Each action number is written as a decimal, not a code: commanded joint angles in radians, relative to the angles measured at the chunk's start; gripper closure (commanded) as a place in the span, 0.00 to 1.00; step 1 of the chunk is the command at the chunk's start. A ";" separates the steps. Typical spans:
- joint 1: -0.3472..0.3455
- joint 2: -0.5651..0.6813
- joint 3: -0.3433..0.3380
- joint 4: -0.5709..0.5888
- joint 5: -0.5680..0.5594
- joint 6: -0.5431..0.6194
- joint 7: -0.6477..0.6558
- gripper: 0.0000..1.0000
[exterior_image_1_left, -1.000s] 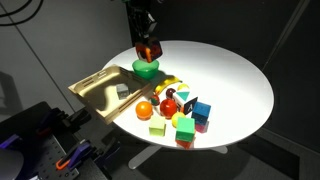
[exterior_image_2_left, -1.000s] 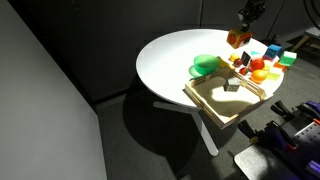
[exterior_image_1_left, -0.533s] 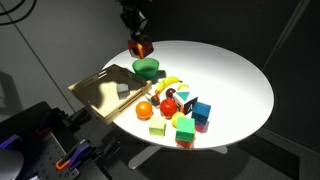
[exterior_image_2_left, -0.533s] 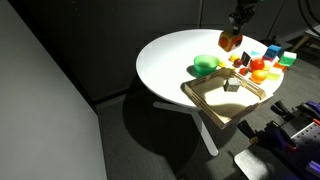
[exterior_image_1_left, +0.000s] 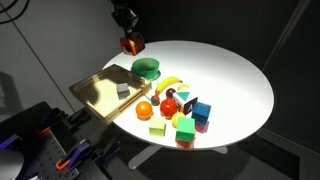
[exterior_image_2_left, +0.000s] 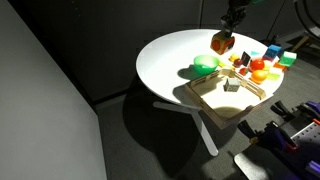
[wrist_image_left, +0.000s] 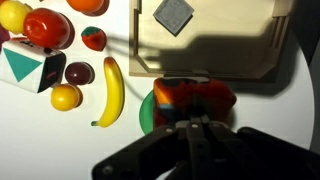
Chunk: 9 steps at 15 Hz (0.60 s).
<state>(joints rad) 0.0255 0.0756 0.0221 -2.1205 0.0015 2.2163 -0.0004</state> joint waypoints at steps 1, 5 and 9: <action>0.011 -0.037 0.013 -0.038 -0.002 0.005 -0.005 1.00; 0.019 -0.073 0.021 -0.086 -0.002 0.010 -0.006 1.00; 0.021 -0.133 0.026 -0.152 0.004 0.010 -0.008 1.00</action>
<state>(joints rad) 0.0446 0.0177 0.0467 -2.2032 0.0015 2.2164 -0.0004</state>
